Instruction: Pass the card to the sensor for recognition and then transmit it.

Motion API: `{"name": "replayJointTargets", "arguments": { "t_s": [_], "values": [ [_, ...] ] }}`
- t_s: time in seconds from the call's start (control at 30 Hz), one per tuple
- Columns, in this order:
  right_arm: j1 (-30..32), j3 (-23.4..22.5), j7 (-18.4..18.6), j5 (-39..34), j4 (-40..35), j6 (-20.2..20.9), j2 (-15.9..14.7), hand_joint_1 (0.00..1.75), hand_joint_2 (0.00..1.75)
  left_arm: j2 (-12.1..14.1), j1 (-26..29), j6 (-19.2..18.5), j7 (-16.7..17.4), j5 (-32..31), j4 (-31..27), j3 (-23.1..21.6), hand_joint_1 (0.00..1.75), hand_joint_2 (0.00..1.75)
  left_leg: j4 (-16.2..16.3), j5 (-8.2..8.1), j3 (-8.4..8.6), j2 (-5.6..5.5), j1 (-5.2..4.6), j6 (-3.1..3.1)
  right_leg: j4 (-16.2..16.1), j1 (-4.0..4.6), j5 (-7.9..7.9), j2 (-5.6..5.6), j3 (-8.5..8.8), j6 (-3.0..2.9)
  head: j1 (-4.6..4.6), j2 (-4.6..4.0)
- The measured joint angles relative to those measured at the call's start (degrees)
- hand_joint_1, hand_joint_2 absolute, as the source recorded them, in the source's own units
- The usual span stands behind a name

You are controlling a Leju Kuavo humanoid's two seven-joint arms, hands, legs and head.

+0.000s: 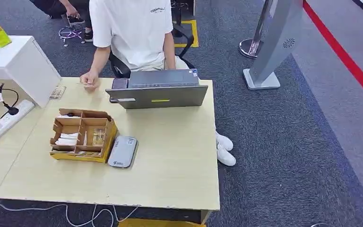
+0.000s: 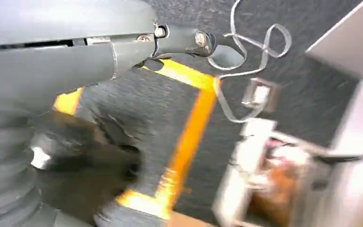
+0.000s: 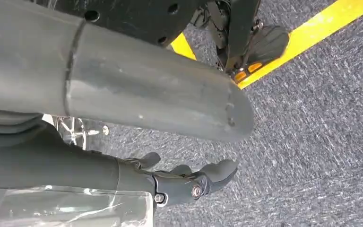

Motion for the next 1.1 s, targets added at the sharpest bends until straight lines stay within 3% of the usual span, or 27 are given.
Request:
{"name": "replayJointTargets", "arguments": {
  "t_s": [0.3,0.87,1.1],
  "values": [
    [-0.54,-0.96,-0.28,4.28,0.50,-0.44,0.09,0.00,0.00,-6.34,0.51,-4.76,-2.38,-0.22,-10.93,17.92,0.00,1.75,0.03,0.03,0.04,0.08,0.04,0.01,0.01,0.06,0.09,0.11,-0.05,-0.01,0.24,0.00],
    [-0.80,-1.20,-0.61,11.02,1.05,-0.35,0.09,0.00,0.00,-8.36,-4.45,-21.17,-5.03,-2.40,-20.88,51.41,0.00,1.75,0.01,0.03,0.01,0.08,0.05,0.01,0.01,0.06,0.08,0.11,-0.05,-0.01,0.24,0.00],
    [-0.93,-1.20,-0.76,14.10,1.23,0.37,0.09,0.00,0.00,-8.75,-6.57,-27.48,-6.08,-2.89,-29.04,63.51,0.00,1.75,0.01,0.03,0.01,0.07,0.05,0.00,0.01,0.06,0.08,0.10,-0.05,-0.01,0.26,0.00]
  ]
}}
